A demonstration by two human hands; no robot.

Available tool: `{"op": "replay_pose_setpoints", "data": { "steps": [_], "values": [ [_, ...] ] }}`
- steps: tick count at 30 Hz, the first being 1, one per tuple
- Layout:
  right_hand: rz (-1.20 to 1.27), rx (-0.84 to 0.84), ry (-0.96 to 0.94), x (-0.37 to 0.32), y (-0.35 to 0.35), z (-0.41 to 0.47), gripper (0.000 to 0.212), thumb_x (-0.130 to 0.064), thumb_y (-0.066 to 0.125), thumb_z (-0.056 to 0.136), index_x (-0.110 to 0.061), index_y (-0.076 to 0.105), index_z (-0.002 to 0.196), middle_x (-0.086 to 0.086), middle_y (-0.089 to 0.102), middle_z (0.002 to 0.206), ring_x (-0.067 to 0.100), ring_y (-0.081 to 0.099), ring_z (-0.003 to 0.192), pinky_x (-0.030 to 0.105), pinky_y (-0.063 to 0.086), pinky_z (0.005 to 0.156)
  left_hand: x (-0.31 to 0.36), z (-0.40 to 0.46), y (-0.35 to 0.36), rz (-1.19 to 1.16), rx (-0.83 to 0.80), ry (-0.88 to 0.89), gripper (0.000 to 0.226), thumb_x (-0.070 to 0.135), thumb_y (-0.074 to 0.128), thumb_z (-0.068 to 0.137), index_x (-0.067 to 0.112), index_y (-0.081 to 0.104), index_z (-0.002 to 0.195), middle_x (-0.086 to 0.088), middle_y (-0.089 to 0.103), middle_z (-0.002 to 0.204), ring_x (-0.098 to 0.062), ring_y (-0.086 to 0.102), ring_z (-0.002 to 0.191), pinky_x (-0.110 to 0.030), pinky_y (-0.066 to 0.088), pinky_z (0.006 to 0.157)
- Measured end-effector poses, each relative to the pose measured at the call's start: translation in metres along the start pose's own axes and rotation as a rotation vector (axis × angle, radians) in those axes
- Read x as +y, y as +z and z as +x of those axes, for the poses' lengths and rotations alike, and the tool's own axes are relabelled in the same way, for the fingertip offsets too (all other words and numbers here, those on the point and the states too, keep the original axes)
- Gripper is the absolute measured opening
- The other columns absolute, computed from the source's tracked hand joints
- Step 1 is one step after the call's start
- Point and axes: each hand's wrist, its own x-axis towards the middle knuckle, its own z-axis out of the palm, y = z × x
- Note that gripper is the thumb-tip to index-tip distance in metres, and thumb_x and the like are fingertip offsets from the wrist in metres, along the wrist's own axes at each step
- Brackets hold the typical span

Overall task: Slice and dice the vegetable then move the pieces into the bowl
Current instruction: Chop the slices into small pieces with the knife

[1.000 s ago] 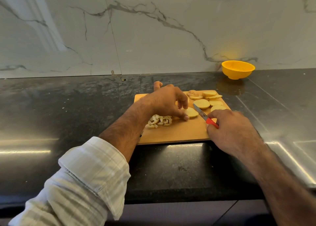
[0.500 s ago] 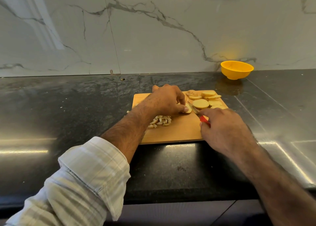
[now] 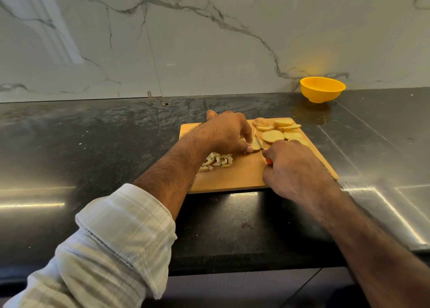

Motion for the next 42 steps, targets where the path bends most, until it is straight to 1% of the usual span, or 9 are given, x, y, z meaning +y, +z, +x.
{"op": "replay_pose_setpoints", "data": {
  "steps": [4, 8, 11, 16, 22, 27, 32, 35, 42],
  "values": [
    [0.037, 0.027, -0.014, 0.005, 0.002, 0.001, 0.044, -0.030, 0.066, 0.095, -0.028, 0.064, 0.139, -0.003, 0.063, 0.121, 0.013, 0.051, 0.098, 0.027, 0.047, 0.079, 0.000, -0.001, 0.000, 0.018, -0.003, -0.004, 0.030, 0.056, 0.073, 0.093, 0.038, 0.075, 0.117, 0.016, 0.064, 0.128, -0.012, 0.052, 0.128, -0.057, 0.022, 0.116],
    [0.063, 0.124, -0.028, 0.009, 0.010, -0.007, 0.033, -0.032, 0.061, 0.100, -0.028, 0.068, 0.132, -0.006, 0.067, 0.116, 0.011, 0.054, 0.095, 0.025, 0.046, 0.076, 0.001, -0.002, -0.002, 0.025, -0.013, -0.011, 0.029, 0.056, 0.073, 0.093, 0.038, 0.075, 0.117, 0.017, 0.063, 0.120, -0.013, 0.051, 0.130, -0.058, 0.020, 0.117],
    [0.053, 0.088, -0.017, 0.004, 0.012, -0.008, 0.036, -0.032, 0.063, 0.099, -0.028, 0.066, 0.135, -0.005, 0.064, 0.120, 0.011, 0.051, 0.096, 0.025, 0.045, 0.077, 0.003, -0.002, -0.002, 0.036, -0.020, -0.016, 0.029, 0.055, 0.074, 0.093, 0.039, 0.074, 0.117, 0.019, 0.059, 0.114, -0.013, 0.052, 0.129, -0.059, 0.019, 0.118],
    [0.058, 0.033, 0.017, -0.004, 0.008, -0.004, 0.037, -0.030, 0.068, 0.095, -0.026, 0.066, 0.131, -0.006, 0.060, 0.105, 0.012, 0.054, 0.089, 0.026, 0.047, 0.072, 0.003, -0.003, -0.001, 0.044, -0.005, -0.002, 0.028, 0.055, 0.075, 0.092, 0.039, 0.076, 0.115, 0.019, 0.065, 0.127, -0.012, 0.051, 0.131, -0.060, 0.020, 0.118],
    [0.059, 0.048, 0.005, -0.011, 0.007, 0.004, 0.036, -0.031, 0.070, 0.095, -0.021, 0.061, 0.129, -0.004, 0.054, 0.104, 0.014, 0.052, 0.094, 0.030, 0.051, 0.079, 0.006, -0.004, -0.004, 0.044, -0.011, -0.008, 0.027, 0.051, 0.075, 0.094, 0.037, 0.076, 0.117, 0.018, 0.066, 0.128, -0.012, 0.050, 0.132, -0.060, 0.020, 0.118],
    [0.133, 0.110, 0.014, -0.001, 0.010, 0.008, 0.037, -0.031, 0.066, 0.097, -0.026, 0.066, 0.133, -0.004, 0.063, 0.118, 0.013, 0.054, 0.098, 0.027, 0.047, 0.074, -0.001, -0.005, -0.005, 0.010, -0.005, -0.022, 0.025, 0.047, 0.077, 0.093, 0.039, 0.077, 0.117, 0.020, 0.062, 0.111, -0.013, 0.048, 0.132, -0.056, 0.022, 0.116],
    [0.102, 0.080, -0.003, 0.000, 0.010, -0.002, 0.036, -0.033, 0.066, 0.097, -0.027, 0.067, 0.132, -0.003, 0.064, 0.118, 0.013, 0.057, 0.100, 0.027, 0.052, 0.077, -0.004, -0.002, -0.002, 0.012, -0.006, 0.004, 0.020, 0.044, 0.078, 0.092, 0.039, 0.077, 0.111, 0.017, 0.063, 0.135, -0.015, 0.044, 0.140, -0.060, 0.020, 0.119],
    [0.080, 0.071, 0.005, -0.005, 0.011, -0.001, 0.036, -0.032, 0.066, 0.097, -0.026, 0.067, 0.132, -0.002, 0.064, 0.121, 0.014, 0.056, 0.100, 0.027, 0.051, 0.077, -0.004, 0.000, -0.001, 0.012, 0.003, 0.019, 0.019, 0.043, 0.079, 0.093, 0.038, 0.078, 0.111, 0.017, 0.065, 0.130, -0.014, 0.046, 0.136, -0.059, 0.023, 0.118],
    [0.073, 0.048, -0.002, -0.005, 0.012, 0.009, 0.036, -0.029, 0.069, 0.096, -0.024, 0.068, 0.132, -0.005, 0.059, 0.109, 0.012, 0.051, 0.096, 0.025, 0.046, 0.076, -0.006, 0.006, 0.001, -0.060, 0.001, 0.023, 0.015, 0.037, 0.082, 0.091, 0.035, 0.081, 0.106, 0.018, 0.073, 0.117, -0.011, 0.052, 0.125, -0.060, 0.023, 0.118]
  ]
}}
